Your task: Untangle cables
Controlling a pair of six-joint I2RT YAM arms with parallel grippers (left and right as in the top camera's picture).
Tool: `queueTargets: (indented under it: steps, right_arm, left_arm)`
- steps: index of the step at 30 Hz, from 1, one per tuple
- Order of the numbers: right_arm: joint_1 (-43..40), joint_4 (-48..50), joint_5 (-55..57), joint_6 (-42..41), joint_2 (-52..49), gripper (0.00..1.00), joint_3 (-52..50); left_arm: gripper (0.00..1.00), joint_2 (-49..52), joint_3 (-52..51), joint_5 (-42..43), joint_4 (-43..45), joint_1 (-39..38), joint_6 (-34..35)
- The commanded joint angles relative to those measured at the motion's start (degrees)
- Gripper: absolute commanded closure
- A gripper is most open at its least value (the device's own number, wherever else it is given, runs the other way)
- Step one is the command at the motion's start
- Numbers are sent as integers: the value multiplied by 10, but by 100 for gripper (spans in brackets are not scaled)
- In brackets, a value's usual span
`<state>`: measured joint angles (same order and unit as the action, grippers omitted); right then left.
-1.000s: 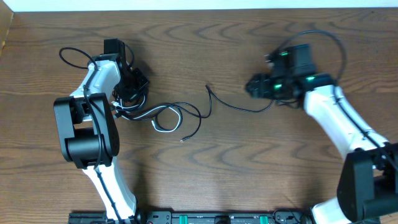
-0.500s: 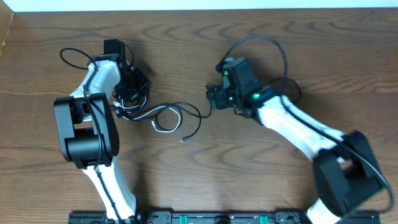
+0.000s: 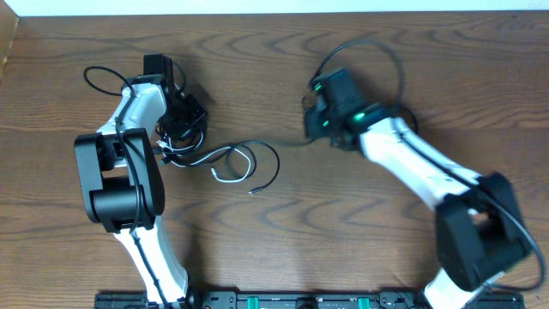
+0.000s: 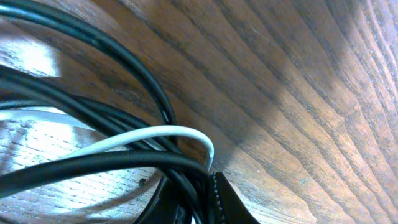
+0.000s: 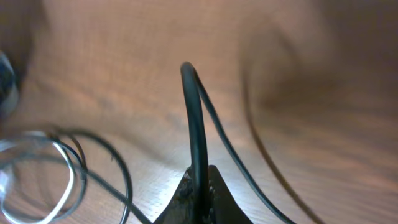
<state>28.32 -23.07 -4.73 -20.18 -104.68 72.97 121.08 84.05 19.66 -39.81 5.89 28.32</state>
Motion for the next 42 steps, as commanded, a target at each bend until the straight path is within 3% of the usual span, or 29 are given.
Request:
queueTargets:
  steps: [1,10,22,34,37,42]
  right_arm:
    - [-58,-30,12,12,75,99,31]
    - [-224,-142,19,37,201,99,31]
    - [-410,-241,18,40,210,99,31]
    - [-478,-275,114,40,210,99,30]
    - [-478,-278,129,39,206,99,30]
    - [-476,-281,33,54,183,99,30]
  left_arm:
    - [89,1,-6,7,0,0,-1]
    - [88,1,-6,7,0,0,-1]
    - [83,1,-6,7,0,0,-1]
    - [36,1,-6,-30,0,2,-1]
    - [34,1,-6,-30,0,2,-1]
    - [33,1,-6,-30,0,2,-1]
